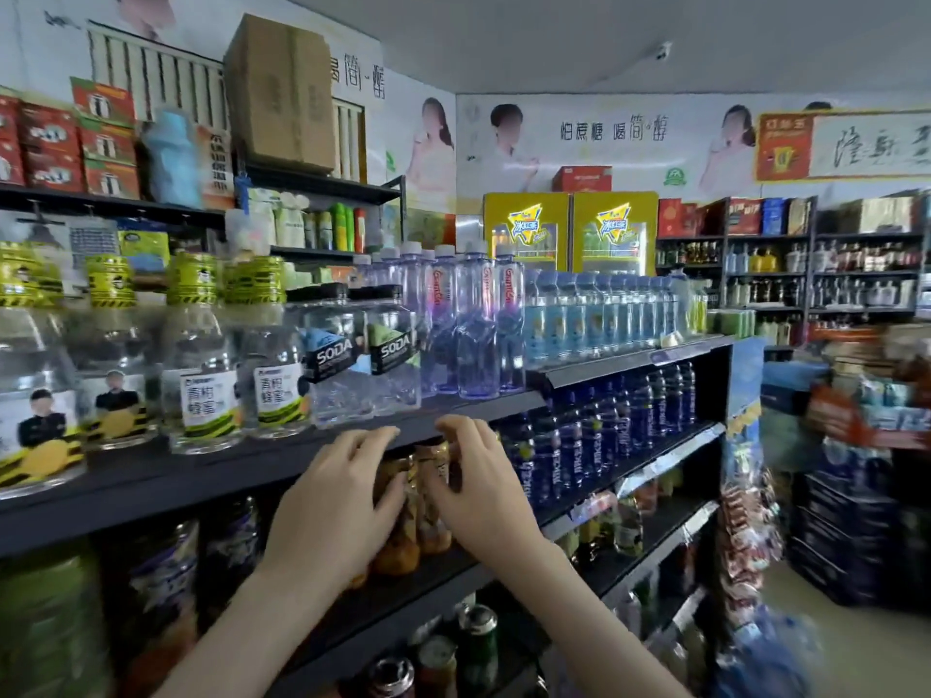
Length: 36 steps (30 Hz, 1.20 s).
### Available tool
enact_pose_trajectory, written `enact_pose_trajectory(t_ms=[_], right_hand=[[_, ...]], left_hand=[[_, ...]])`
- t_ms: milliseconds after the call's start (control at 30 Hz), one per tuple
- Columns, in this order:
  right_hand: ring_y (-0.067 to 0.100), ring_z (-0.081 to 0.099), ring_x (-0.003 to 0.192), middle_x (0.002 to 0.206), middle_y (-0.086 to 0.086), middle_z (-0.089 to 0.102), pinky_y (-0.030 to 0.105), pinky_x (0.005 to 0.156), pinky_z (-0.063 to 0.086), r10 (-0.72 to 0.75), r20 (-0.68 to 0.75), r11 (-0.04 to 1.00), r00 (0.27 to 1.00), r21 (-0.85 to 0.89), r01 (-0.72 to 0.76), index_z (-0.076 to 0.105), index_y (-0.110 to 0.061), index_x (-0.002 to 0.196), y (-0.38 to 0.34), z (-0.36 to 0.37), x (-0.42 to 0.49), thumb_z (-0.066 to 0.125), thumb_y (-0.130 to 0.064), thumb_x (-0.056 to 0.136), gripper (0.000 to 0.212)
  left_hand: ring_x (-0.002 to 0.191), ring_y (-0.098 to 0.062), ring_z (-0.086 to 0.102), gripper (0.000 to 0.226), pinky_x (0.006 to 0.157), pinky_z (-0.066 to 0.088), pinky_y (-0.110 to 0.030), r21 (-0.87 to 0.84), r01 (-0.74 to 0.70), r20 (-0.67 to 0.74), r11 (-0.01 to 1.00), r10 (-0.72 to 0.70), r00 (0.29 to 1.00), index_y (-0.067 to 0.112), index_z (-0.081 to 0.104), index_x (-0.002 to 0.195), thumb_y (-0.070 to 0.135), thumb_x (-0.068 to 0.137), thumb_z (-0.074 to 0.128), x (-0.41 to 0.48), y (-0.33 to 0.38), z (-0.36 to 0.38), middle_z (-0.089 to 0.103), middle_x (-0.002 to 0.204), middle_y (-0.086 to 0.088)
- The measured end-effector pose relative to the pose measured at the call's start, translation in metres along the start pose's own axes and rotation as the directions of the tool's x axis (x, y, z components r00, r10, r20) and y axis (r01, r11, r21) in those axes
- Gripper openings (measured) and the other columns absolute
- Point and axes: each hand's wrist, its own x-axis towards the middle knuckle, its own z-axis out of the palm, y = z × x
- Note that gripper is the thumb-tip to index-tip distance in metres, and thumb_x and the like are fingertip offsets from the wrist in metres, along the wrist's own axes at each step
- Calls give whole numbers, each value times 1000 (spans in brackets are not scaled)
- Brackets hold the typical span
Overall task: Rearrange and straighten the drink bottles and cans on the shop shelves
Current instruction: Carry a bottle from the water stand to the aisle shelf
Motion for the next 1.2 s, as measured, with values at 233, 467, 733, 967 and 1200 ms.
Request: enact_pose_trajectory(t_ms=[233, 467, 733, 967, 1200], right_hand=[[11, 44, 122, 129, -5, 47, 11, 93, 32, 125, 14, 992, 992, -37, -124, 44, -17, 133, 130, -57, -14, 57, -20, 94, 41], [7, 43, 120, 122, -14, 42, 8, 94, 31, 172, -18, 984, 985, -53, -173, 43, -20, 132, 231, -86, 7, 55, -19, 95, 39], [9, 46, 113, 115, -13, 42, 17, 96, 38, 298, -89, 949, 950, -77, -305, 43, -19, 131, 355, -145, 45, 56, -19, 95, 38], [9, 48, 104, 114, -5, 47, 9, 82, 34, 380, -126, 914, 916, -103, -393, 45, -17, 127, 492, -227, 81, 59, -23, 94, 36], [14, 47, 106, 111, -3, 44, 17, 83, 33, 342, -85, 929, 936, -120, -350, 47, -11, 125, 626, -306, 144, 59, -22, 94, 35]], left_hand=[[104, -19, 61, 47, 67, 51, -29, -53, 18, 75, 998, -14, 997, 23, 56, 130, 32, 86, 67, 36, 85, 100, 60, 117, 4], [92, -20, 66, 48, 60, 54, -29, -45, -81, 129, 996, 86, 988, 19, 64, 119, 28, 74, 79, 101, 132, 196, 66, 105, 3], [86, -14, 67, 51, 55, 54, -22, -111, -258, 92, 960, 269, 959, 18, 66, 117, 30, 70, 82, 189, 212, 296, 67, 102, 4], [99, -21, 64, 47, 68, 55, -30, -121, -268, 91, 956, 279, 956, 16, 59, 126, 29, 82, 71, 266, 293, 389, 63, 113, -1], [129, -18, 41, 51, 93, 46, -29, 9, -112, 82, 994, 111, 990, 22, 31, 147, 39, 99, 40, 345, 375, 475, 43, 140, 0]])
